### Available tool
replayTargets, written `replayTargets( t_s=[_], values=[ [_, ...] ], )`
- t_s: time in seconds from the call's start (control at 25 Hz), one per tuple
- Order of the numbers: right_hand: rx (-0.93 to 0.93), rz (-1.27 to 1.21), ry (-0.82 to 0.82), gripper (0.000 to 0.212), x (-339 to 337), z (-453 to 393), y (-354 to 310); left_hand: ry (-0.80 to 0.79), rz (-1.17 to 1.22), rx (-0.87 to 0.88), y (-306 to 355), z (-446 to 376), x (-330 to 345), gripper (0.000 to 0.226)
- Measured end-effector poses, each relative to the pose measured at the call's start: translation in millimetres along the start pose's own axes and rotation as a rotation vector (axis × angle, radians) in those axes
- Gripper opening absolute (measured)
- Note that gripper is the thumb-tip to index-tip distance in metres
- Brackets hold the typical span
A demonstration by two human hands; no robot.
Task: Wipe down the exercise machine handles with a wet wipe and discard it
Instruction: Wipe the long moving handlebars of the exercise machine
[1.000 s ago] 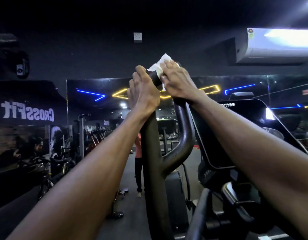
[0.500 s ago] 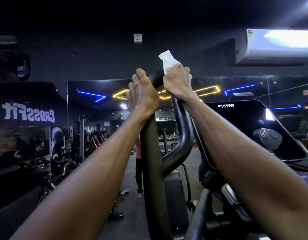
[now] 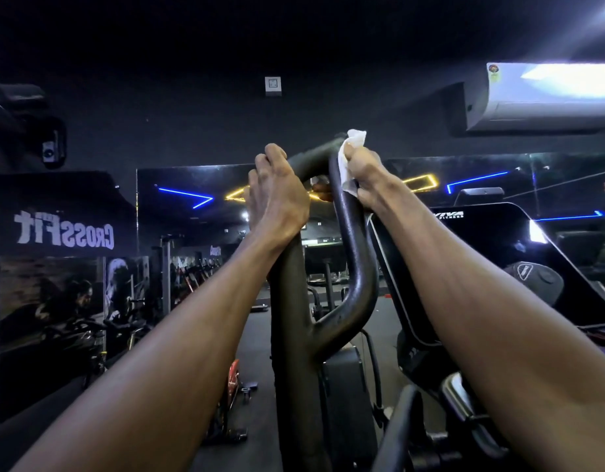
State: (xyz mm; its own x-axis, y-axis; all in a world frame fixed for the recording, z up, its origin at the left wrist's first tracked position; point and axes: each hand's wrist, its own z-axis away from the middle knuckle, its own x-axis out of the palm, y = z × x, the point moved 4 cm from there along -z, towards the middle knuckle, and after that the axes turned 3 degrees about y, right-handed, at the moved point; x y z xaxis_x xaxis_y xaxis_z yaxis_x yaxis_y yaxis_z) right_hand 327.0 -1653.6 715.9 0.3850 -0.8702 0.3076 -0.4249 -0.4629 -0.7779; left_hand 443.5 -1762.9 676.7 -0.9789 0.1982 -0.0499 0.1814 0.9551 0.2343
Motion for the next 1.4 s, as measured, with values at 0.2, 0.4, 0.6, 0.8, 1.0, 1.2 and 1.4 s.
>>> replayTargets(
  t_s=[0.2,0.4,0.6,0.8,1.0,1.2,1.4],
  values=[
    [0.094,-0.111,-0.268,0.055,1,-5,1,-0.005,-0.03,0.006,0,0,0,0.022],
    [0.091,-0.036,-0.41,0.065,-8,1,20,-0.015,-0.046,0.003,-1,-1,2,0.023],
    [-0.006,0.006,-0.195,0.057,0,1,13,-0.016,-0.044,0.011,-1,-2,1,0.022],
    [0.075,-0.002,-0.266,0.053,-13,20,28,-0.014,-0.065,0.002,1,0,0,0.022],
    [0.013,0.034,-0.249,0.058,-14,37,36,-0.012,-0.081,0.013,2,1,0,0.021],
    [0.095,-0.01,-0.335,0.055,-15,53,29,-0.008,-0.097,0.002,3,3,0,0.024],
    [0.13,-0.016,-0.29,0.056,-36,86,61,-0.01,-0.09,0.015,1,5,-2,0.024]
  ],
)
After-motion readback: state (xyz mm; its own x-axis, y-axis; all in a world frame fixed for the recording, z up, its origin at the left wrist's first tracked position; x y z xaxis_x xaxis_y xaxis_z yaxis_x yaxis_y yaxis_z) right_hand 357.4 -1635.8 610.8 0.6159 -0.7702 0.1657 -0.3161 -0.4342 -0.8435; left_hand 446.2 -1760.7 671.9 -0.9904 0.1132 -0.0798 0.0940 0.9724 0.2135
